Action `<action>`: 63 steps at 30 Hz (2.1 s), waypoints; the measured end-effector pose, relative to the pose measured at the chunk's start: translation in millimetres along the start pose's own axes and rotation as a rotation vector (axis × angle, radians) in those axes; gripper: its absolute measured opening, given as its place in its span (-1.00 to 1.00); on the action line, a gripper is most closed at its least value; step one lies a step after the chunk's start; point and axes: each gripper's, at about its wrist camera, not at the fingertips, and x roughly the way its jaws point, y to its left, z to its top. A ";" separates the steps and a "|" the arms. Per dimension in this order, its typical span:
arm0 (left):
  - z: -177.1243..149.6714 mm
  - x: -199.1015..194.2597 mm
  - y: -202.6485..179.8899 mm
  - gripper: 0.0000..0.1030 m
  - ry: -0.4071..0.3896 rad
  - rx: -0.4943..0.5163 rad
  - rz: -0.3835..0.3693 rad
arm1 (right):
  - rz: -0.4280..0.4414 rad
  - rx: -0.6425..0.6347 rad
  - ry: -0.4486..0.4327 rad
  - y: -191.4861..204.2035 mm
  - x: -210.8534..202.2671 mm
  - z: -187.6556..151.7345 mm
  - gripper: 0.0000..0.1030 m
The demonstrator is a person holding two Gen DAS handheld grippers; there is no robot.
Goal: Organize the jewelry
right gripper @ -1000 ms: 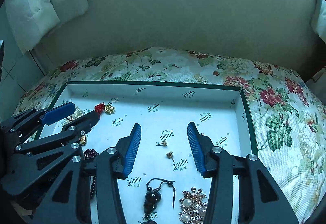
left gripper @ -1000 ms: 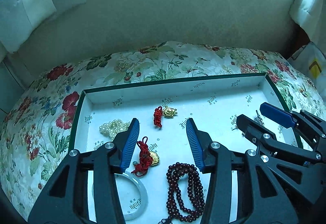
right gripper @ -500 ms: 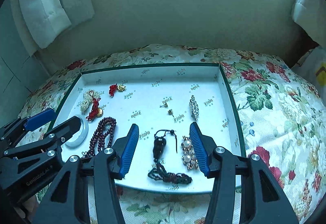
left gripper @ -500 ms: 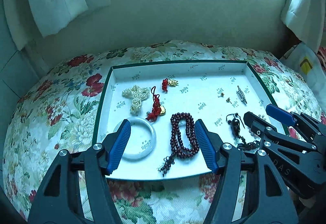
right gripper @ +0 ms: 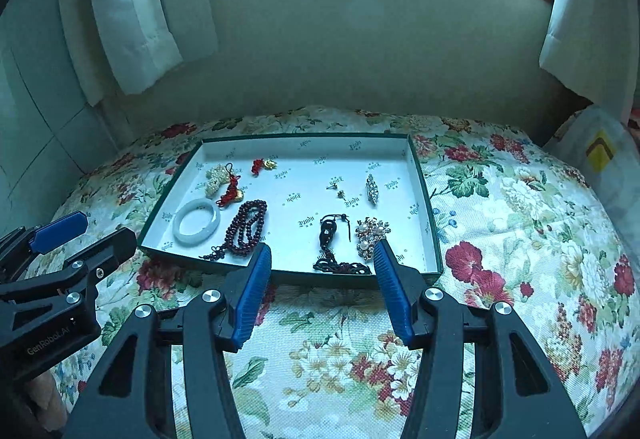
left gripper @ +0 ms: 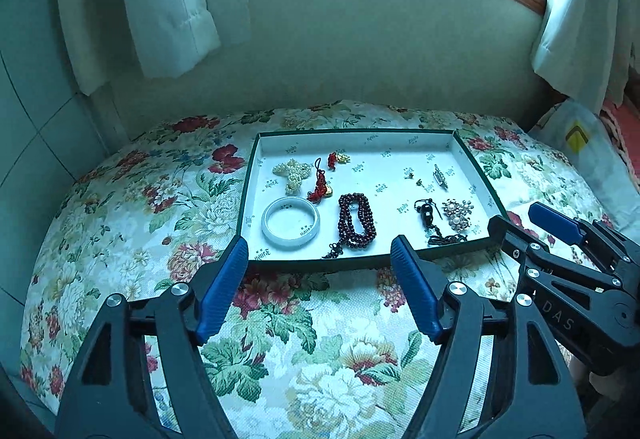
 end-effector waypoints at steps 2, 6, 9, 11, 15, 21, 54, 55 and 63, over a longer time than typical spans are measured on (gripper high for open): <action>-1.4 -13.7 0.4 0.48 -0.016 0.000 0.004 | 0.006 -0.004 -0.023 3.1 -15.4 0.0 0.07; -3.1 -38.4 -0.6 0.51 -0.044 -0.003 0.014 | 0.009 -0.022 -0.065 8.3 -43.6 -0.2 0.11; -4.5 -56.2 -0.7 0.56 -0.069 -0.007 0.017 | 0.012 -0.028 -0.096 10.5 -64.5 -0.9 0.11; -4.5 -67.4 -2.1 0.57 -0.087 -0.005 0.021 | 0.010 -0.033 -0.112 11.2 -76.4 -1.2 0.12; -4.8 -88.2 -4.1 0.61 -0.121 0.001 0.021 | 0.005 -0.035 -0.142 10.9 -95.9 -3.1 0.20; -7.7 -112.6 -8.4 0.73 -0.159 0.015 0.023 | -0.002 -0.046 -0.171 13.8 -116.4 -8.6 0.32; -19.0 -147.9 -3.5 0.82 -0.201 0.003 0.036 | -0.015 -0.048 -0.218 19.0 -147.4 -15.8 0.55; -19.0 -148.1 -3.5 0.82 -0.200 0.004 0.035 | -0.015 -0.048 -0.219 19.0 -147.4 -15.8 0.55; -19.1 -148.3 -3.3 0.82 -0.201 0.003 0.037 | -0.015 -0.048 -0.219 19.0 -147.5 -16.0 0.55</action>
